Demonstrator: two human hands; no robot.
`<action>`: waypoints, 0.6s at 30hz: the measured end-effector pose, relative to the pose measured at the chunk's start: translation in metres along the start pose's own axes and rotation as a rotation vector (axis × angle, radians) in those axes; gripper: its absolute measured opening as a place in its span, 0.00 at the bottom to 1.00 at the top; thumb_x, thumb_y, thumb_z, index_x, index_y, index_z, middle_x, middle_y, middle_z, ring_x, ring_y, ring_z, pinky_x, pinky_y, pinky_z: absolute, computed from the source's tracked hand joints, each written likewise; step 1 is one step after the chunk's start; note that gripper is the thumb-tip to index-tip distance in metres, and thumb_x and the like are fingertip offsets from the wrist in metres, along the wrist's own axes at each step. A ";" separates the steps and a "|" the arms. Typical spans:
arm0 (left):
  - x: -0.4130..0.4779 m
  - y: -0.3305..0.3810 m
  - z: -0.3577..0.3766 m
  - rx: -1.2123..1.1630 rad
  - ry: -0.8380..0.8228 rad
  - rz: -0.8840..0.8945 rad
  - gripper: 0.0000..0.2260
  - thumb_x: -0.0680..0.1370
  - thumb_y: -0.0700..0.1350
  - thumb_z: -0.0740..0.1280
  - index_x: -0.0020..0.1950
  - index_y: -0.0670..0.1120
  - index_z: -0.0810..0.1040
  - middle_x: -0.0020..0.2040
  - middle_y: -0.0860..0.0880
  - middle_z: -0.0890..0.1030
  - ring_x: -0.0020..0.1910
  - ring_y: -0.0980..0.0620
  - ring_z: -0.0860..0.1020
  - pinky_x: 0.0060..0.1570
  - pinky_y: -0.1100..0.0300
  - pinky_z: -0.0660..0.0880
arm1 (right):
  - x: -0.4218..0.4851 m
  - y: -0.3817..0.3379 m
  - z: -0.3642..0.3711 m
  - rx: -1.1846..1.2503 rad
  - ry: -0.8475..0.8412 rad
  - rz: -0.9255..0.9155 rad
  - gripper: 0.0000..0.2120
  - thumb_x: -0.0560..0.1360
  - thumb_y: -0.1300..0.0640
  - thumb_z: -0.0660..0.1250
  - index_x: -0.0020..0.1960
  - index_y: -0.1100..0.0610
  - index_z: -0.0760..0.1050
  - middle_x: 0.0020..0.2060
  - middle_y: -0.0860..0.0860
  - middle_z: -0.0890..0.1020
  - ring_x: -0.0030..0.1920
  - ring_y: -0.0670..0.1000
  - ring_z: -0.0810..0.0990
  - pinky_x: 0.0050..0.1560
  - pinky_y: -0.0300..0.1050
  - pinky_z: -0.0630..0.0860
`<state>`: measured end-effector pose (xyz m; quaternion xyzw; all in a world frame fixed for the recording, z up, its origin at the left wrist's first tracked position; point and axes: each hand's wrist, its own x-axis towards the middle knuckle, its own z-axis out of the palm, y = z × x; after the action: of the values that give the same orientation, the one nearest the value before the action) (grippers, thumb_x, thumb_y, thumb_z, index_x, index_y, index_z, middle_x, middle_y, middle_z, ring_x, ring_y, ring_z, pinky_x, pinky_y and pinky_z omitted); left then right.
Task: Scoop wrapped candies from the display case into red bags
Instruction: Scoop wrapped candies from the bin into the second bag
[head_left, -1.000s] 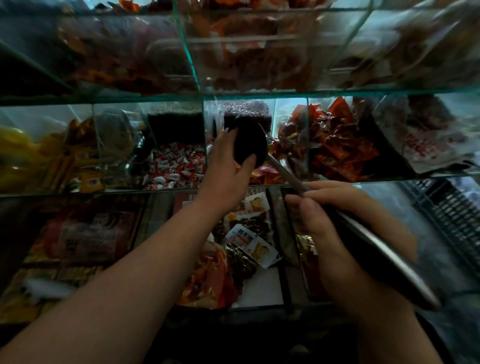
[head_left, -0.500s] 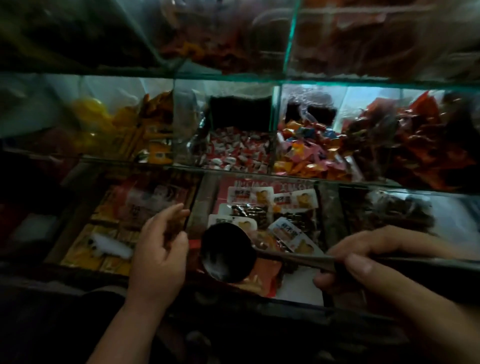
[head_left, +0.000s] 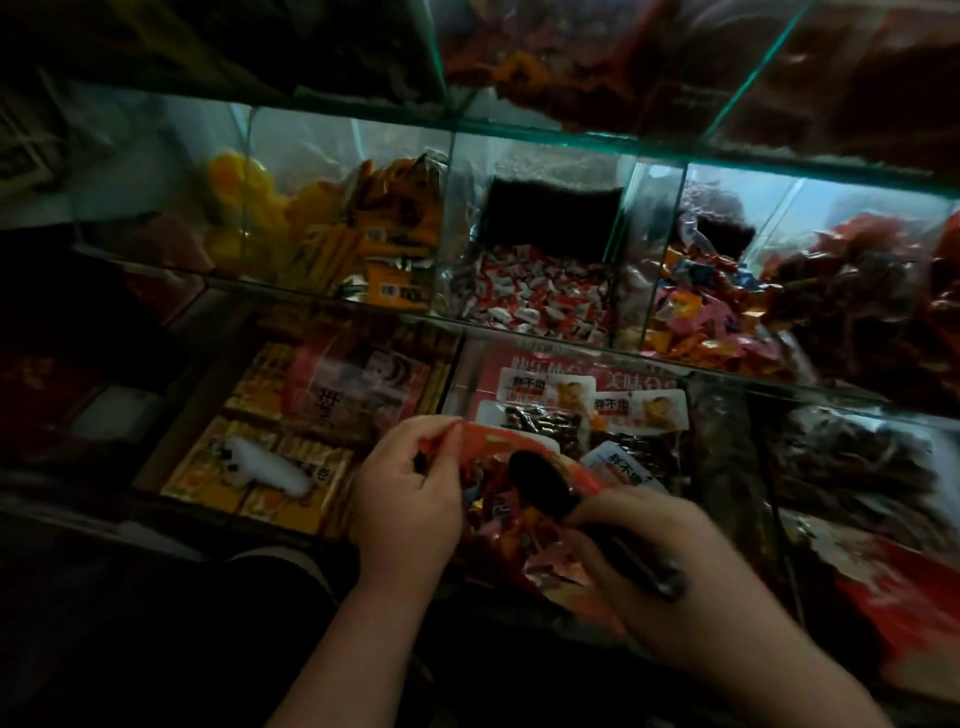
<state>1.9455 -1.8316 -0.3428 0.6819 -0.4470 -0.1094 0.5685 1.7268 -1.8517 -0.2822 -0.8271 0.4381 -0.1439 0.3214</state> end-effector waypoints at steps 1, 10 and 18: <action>-0.002 0.001 0.003 -0.018 0.018 0.002 0.08 0.80 0.43 0.71 0.50 0.58 0.82 0.49 0.63 0.82 0.50 0.64 0.80 0.49 0.75 0.71 | 0.010 0.000 0.013 -0.029 -0.021 0.020 0.06 0.78 0.51 0.71 0.53 0.41 0.82 0.48 0.36 0.83 0.50 0.38 0.80 0.49 0.32 0.77; -0.043 -0.017 -0.006 -0.008 -0.285 -0.185 0.31 0.83 0.47 0.65 0.70 0.80 0.54 0.69 0.70 0.71 0.69 0.70 0.68 0.64 0.69 0.68 | 0.021 0.005 0.064 0.402 0.280 0.364 0.10 0.75 0.55 0.75 0.37 0.44 0.85 0.34 0.39 0.86 0.37 0.37 0.83 0.38 0.27 0.74; -0.051 -0.022 -0.005 -0.266 -0.135 -0.280 0.19 0.75 0.47 0.76 0.53 0.67 0.72 0.61 0.67 0.79 0.58 0.65 0.80 0.47 0.72 0.77 | 0.010 0.010 0.063 0.629 0.359 0.517 0.09 0.74 0.55 0.77 0.37 0.43 0.86 0.34 0.41 0.86 0.34 0.38 0.83 0.35 0.30 0.75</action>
<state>1.9303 -1.7916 -0.3789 0.6474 -0.3667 -0.2910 0.6014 1.7590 -1.8386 -0.3372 -0.5142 0.6142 -0.3266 0.5017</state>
